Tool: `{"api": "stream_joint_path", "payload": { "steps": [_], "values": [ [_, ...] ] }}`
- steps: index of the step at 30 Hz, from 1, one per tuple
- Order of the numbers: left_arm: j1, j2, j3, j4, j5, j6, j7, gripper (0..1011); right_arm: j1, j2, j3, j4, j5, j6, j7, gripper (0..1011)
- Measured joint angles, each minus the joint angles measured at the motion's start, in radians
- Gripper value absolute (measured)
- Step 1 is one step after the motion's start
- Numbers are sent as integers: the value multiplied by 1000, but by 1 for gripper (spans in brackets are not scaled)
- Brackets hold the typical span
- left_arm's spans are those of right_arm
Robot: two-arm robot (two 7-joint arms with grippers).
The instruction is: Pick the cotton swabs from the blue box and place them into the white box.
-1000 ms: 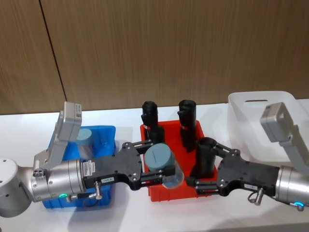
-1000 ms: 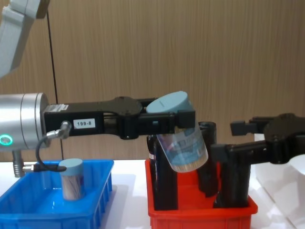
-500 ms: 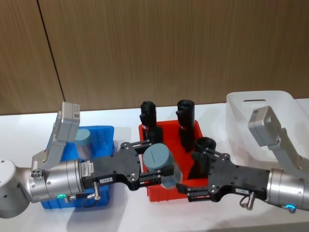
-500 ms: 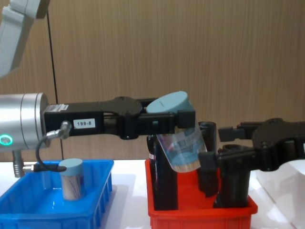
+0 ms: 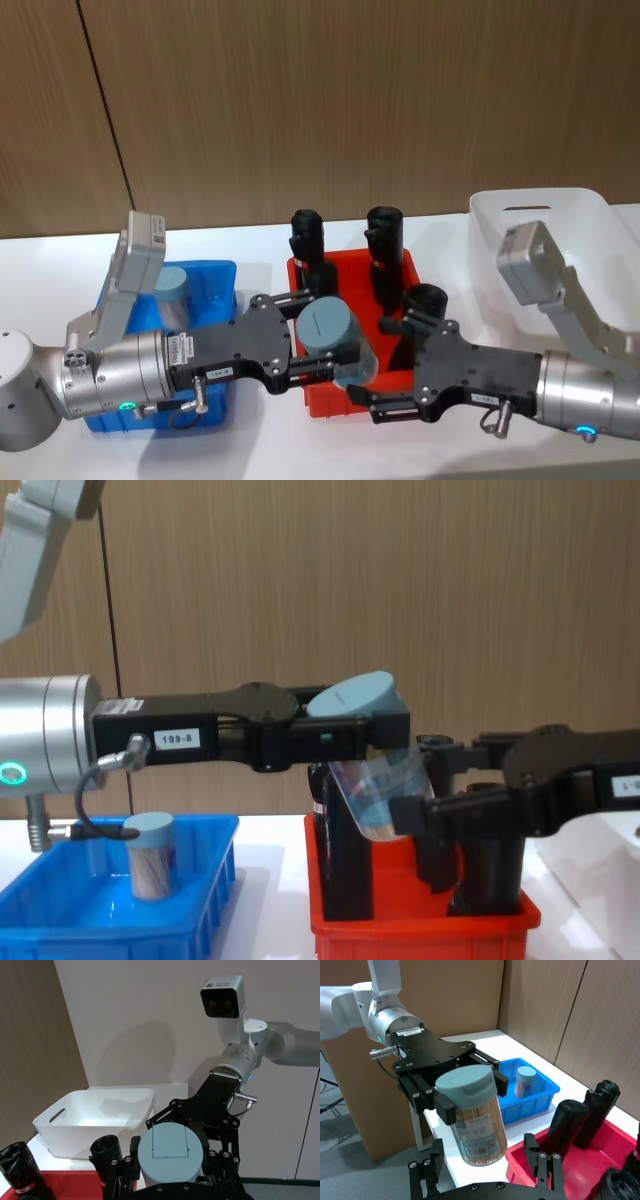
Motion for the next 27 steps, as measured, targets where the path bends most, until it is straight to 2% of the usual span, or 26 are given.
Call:
{"api": "stream_joint_path", "payload": {
  "steps": [27],
  "values": [
    [0,0,0,0,0,0,0,664,43,-45,-50,46,-33,-22,-8,1002]
  ]
}}
